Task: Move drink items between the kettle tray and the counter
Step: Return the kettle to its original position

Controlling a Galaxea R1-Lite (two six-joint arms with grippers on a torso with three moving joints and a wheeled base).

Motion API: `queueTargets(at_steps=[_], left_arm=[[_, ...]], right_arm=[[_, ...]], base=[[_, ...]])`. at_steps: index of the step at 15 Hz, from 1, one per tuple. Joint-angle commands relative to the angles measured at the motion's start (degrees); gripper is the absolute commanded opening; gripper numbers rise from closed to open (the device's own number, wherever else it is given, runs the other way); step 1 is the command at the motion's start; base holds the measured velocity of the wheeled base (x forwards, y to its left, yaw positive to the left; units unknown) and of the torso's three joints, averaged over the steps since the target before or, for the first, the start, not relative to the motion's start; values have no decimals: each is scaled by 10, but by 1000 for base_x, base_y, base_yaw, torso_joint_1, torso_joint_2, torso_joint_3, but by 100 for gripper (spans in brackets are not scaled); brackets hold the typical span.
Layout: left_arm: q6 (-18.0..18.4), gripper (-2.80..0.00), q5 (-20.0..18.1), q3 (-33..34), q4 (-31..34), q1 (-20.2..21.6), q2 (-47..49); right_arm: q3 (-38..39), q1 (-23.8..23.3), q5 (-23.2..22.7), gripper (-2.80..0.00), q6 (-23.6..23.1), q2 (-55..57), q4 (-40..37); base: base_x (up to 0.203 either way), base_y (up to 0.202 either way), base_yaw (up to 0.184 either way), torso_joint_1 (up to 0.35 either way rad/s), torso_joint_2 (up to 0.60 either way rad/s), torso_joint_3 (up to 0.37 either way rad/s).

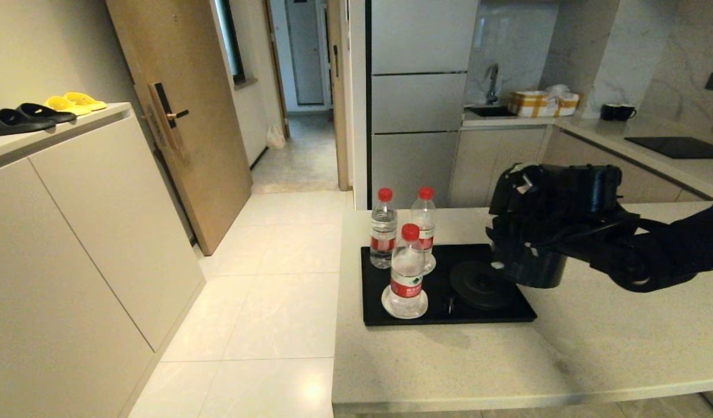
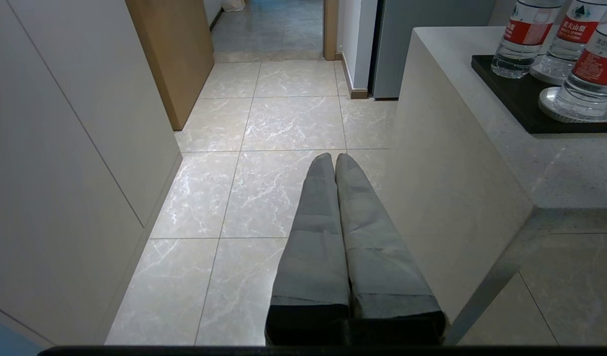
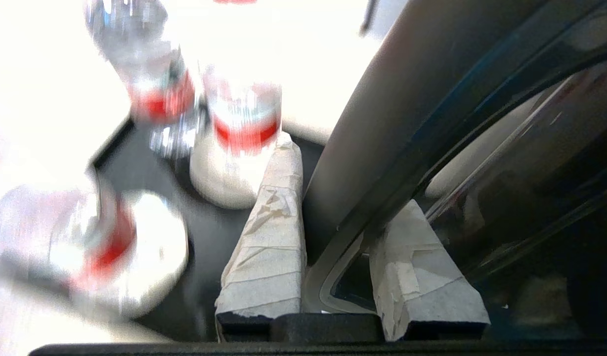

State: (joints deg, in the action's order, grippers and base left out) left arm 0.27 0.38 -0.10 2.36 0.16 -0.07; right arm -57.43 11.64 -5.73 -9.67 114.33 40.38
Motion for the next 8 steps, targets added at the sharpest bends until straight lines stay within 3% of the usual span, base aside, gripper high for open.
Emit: queueTargets(at_steps=[1,3,8], left_arm=[[0,-280,1,0,0,0,1],[0,-280,1,0,0,0,1],[0,-280,0,0,0,0,1]], right_arm=[[11,44,52,-280,20,36,58],[12,52,55,-280,42,36,62],[29,85,59,-280,42,61,72]], base=[[0,0,0,0,0,0],[0,0,0,0,0,0],[0,0,0,0,0,0]])
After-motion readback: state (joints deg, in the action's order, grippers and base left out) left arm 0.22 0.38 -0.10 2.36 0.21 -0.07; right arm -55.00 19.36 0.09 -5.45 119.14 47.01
